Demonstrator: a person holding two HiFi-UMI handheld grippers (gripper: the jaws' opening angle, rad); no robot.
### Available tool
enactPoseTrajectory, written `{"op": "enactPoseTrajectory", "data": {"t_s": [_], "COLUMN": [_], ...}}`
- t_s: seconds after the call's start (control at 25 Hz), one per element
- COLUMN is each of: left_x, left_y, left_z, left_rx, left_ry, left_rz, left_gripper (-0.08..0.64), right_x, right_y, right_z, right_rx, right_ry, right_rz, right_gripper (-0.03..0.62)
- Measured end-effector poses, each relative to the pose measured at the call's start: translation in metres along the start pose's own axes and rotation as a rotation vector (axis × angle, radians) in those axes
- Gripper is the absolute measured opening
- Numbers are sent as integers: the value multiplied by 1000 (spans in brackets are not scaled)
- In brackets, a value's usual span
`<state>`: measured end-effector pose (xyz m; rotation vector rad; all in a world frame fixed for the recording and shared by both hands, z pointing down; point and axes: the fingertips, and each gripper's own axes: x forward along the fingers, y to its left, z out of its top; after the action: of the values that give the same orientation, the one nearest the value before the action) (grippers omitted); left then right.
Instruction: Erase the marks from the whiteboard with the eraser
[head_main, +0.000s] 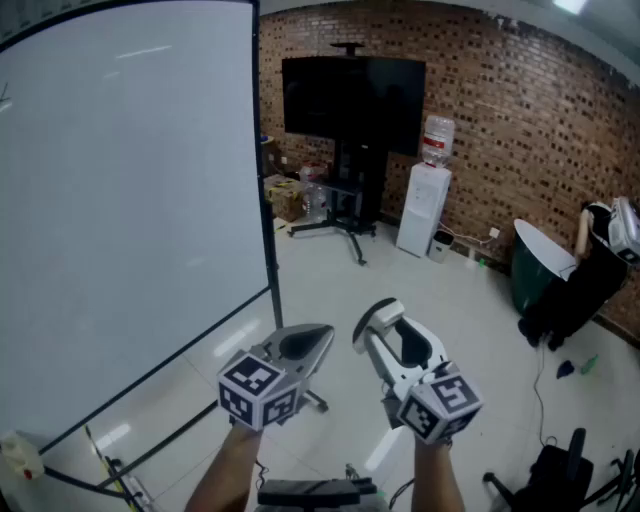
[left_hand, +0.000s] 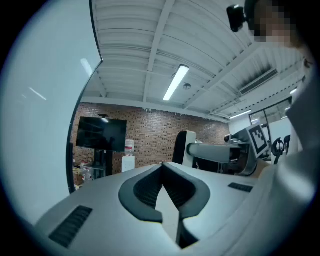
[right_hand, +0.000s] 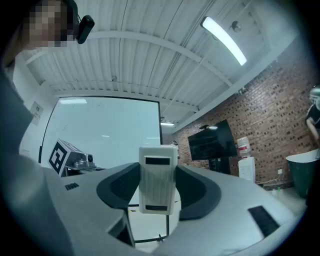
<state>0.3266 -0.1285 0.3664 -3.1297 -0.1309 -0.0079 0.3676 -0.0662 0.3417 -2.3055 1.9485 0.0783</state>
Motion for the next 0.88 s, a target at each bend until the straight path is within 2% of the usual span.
{"op": "enactPoseTrajectory", "data": {"t_s": [0.24, 0.48, 0.88], "left_x": [-45, -116, -246], "left_y": [39, 82, 114], "left_z": [13, 25, 52], "left_rx": [42, 67, 126], "left_ry": [8, 22, 37], "left_rz": [159, 398, 785], "left_gripper": [6, 6, 6], "right_x": [38, 88, 142], "right_y": [36, 96, 226], "right_z": [5, 10, 21], "right_rx": [-25, -20, 14], "right_ry": [-14, -31, -74], "right_rz": [147, 382, 783], "right_gripper": [233, 233, 232]}}
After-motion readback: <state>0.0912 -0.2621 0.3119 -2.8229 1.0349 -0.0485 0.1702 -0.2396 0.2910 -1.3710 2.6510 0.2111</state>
